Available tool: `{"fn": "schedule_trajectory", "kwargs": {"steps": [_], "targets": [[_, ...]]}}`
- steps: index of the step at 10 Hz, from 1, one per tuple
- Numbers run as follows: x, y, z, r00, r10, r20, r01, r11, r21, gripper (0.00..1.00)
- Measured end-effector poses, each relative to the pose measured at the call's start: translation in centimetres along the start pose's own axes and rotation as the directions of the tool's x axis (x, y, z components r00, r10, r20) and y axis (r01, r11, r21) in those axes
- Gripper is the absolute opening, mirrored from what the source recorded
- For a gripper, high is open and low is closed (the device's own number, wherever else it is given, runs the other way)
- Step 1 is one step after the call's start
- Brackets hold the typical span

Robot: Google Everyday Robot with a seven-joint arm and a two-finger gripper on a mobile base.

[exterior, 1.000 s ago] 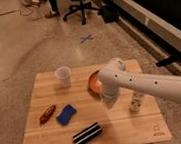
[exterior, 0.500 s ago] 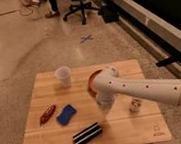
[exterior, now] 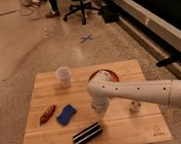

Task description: Push the eraser across the table

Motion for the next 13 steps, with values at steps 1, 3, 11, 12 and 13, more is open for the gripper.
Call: {"fn": "schedule_trajectory", "kwargs": {"steps": [1, 3, 11, 12, 13], "targets": [[0.4, -0.4, 0.2, 1.0, -0.009, -0.002, 0.009, 1.0, 0.002, 0.0], [0.9, -1.2, 0.5, 1.0, -0.025, -0.005, 0.025, 1.0, 0.01, 0.0], [-2.5, -3.3, 0.8, 0.998, -0.043, 0.037, 0.041, 0.997, 0.064, 0.0], [-2.9, -3.3, 0.8, 0.998, -0.041, 0.041, 0.038, 0.997, 0.068, 0.0], [-3.6, -3.2, 0.8, 0.998, -0.035, 0.048, 0.031, 0.997, 0.073, 0.0]]}}
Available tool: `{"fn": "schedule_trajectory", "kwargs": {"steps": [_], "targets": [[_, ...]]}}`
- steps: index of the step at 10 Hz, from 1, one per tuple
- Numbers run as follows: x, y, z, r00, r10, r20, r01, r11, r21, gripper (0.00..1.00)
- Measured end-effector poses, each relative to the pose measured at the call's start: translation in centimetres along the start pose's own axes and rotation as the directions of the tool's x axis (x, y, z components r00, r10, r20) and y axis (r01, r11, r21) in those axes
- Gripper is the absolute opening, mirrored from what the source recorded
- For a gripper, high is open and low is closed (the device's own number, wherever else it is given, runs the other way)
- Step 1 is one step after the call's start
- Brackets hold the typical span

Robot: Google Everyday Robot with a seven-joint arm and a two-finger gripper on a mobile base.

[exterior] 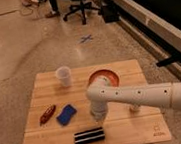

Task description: Push the eraser across the table

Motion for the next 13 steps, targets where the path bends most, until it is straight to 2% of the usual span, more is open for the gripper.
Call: {"fn": "schedule_trajectory", "kwargs": {"steps": [3, 6, 9, 13], "targets": [[-1.5, 0.3, 0.2, 1.0, 0.016, 0.015, -0.016, 1.0, 0.011, 0.0], [-2.1, 0.3, 0.1, 1.0, 0.022, 0.019, -0.022, 1.0, 0.019, 0.0], [-2.5, 1.9, -0.3, 0.999, 0.051, 0.011, -0.051, 0.999, 0.007, 0.0], [-4.5, 3.9, -0.5, 0.996, 0.093, 0.018, -0.093, 0.996, -0.007, 0.0]]}}
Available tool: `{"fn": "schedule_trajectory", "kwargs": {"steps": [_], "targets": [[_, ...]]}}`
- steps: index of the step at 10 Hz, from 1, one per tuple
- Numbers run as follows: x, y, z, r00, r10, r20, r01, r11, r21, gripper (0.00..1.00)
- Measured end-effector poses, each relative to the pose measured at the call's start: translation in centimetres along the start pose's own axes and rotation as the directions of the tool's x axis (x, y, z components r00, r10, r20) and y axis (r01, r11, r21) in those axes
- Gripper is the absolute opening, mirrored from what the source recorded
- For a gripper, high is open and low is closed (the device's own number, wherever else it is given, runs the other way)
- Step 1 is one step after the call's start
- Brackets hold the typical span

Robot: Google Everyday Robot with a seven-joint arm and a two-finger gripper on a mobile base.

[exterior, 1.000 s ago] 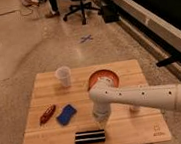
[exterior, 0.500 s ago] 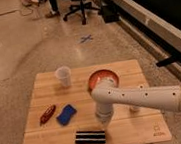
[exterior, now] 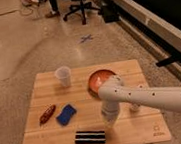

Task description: Push the eraser across the table

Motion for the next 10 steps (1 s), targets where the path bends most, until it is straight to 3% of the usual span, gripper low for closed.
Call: {"fn": "schedule_trajectory", "kwargs": {"steps": [10], "targets": [[-2.9, -0.8, 0.8, 0.999, -0.033, 0.012, 0.033, 0.999, 0.005, 0.0]]}}
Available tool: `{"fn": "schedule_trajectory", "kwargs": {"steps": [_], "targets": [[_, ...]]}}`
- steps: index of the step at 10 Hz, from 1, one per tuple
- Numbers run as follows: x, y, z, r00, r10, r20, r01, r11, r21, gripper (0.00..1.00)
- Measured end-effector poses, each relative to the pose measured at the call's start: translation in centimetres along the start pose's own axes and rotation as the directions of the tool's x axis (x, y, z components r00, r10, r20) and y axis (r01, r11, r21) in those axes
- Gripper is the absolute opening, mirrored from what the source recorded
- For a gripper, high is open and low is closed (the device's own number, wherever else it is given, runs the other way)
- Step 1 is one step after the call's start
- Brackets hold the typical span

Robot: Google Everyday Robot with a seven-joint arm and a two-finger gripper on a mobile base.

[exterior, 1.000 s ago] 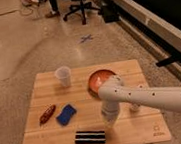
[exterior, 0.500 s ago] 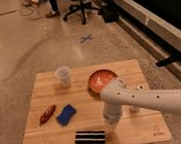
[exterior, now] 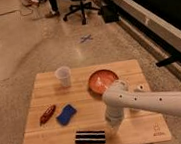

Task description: Push the eraser across the table

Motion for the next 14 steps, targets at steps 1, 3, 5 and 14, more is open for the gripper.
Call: {"fn": "schedule_trajectory", "kwargs": {"steps": [1, 3, 5, 14], "targets": [[0.0, -0.1, 0.1, 1.0, -0.001, -0.003, 0.001, 1.0, 0.003, 0.0], [0.1, -0.2, 0.2, 1.0, 0.0, -0.005, 0.0, 1.0, 0.004, 0.0], [0.0, -0.2, 0.2, 1.0, 0.001, -0.004, -0.001, 1.0, 0.004, 0.0], [-0.4, -1.1, 1.2, 0.997, -0.009, -0.075, 0.011, 1.0, 0.022, 0.0]]}}
